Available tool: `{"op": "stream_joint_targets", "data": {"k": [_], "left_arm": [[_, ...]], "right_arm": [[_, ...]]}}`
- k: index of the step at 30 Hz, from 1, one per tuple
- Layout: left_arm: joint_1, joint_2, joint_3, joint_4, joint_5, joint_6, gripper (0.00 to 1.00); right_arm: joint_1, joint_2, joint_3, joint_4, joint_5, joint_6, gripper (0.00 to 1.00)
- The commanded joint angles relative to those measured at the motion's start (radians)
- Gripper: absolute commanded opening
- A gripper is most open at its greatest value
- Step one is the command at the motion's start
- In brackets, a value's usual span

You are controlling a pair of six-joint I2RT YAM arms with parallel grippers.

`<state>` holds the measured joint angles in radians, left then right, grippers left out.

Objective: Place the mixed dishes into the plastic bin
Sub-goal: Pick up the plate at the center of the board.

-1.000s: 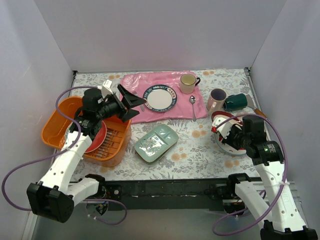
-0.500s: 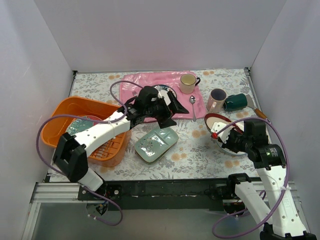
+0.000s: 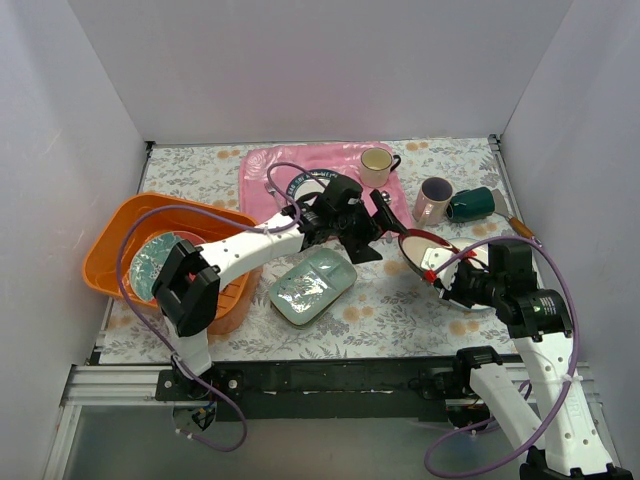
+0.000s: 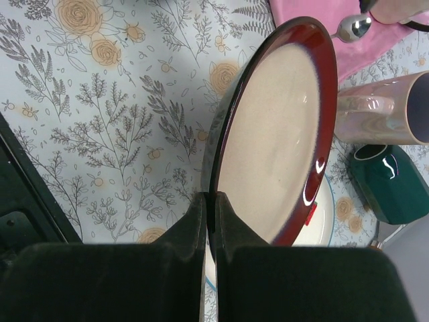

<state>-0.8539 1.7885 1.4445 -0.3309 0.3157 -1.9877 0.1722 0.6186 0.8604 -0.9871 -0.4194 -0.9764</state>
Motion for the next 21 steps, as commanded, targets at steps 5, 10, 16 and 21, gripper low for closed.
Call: {"op": "stream_joint_targets", "data": {"k": [5, 10, 16, 21], "left_arm": [[-0.051, 0.078, 0.157, -0.161, -0.058, 0.000, 0.88], [-0.073, 0.130, 0.224, -0.223, -0.076, 0.033, 0.75], [-0.086, 0.175, 0.289, -0.289, -0.093, 0.069, 0.51], [-0.091, 0.173, 0.317, -0.315, -0.113, 0.093, 0.05]], "right_arm": [[0.004, -0.014, 0.065, 0.174, -0.084, -0.064, 0.01], [0.006, -0.011, 0.060, 0.182, -0.093, -0.070, 0.01], [0.009, -0.016, 0.048, 0.183, -0.107, -0.068, 0.01], [0.010, -0.020, 0.043, 0.182, -0.113, -0.067, 0.01]]}}
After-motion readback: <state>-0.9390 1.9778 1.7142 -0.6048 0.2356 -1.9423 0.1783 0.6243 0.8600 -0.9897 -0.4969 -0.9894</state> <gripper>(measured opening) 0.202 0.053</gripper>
